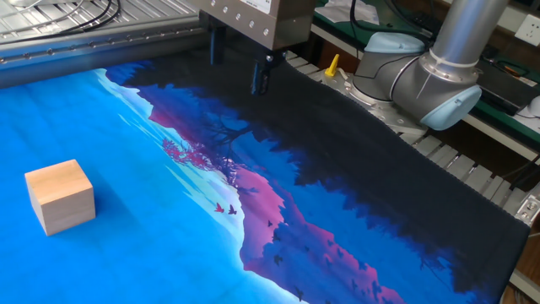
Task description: Hold a small block with the gripper and sweep it from left to right on the table
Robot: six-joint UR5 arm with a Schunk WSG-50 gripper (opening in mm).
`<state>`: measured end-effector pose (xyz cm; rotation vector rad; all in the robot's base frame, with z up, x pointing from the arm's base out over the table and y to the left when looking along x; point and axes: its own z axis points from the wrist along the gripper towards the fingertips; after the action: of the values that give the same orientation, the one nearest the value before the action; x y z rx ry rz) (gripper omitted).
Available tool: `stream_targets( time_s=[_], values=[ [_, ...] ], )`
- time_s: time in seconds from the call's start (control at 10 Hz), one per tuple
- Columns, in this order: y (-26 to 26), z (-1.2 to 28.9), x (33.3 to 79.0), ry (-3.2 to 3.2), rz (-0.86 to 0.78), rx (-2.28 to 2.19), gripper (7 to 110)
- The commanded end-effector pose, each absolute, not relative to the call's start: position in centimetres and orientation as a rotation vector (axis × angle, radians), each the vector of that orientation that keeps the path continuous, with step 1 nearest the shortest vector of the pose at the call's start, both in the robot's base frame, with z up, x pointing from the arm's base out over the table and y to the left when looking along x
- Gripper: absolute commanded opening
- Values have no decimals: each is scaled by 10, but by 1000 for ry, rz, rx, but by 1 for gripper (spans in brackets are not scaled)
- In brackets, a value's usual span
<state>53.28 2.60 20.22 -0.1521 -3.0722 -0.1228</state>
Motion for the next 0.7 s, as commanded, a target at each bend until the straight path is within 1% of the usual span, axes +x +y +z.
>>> stream_targets(
  time_s=[0.0,0.6],
  values=[
    [29,204,533,-3069,-147,-160,7],
    [29,204,533,-3069,-154,-164,7]
  ],
)
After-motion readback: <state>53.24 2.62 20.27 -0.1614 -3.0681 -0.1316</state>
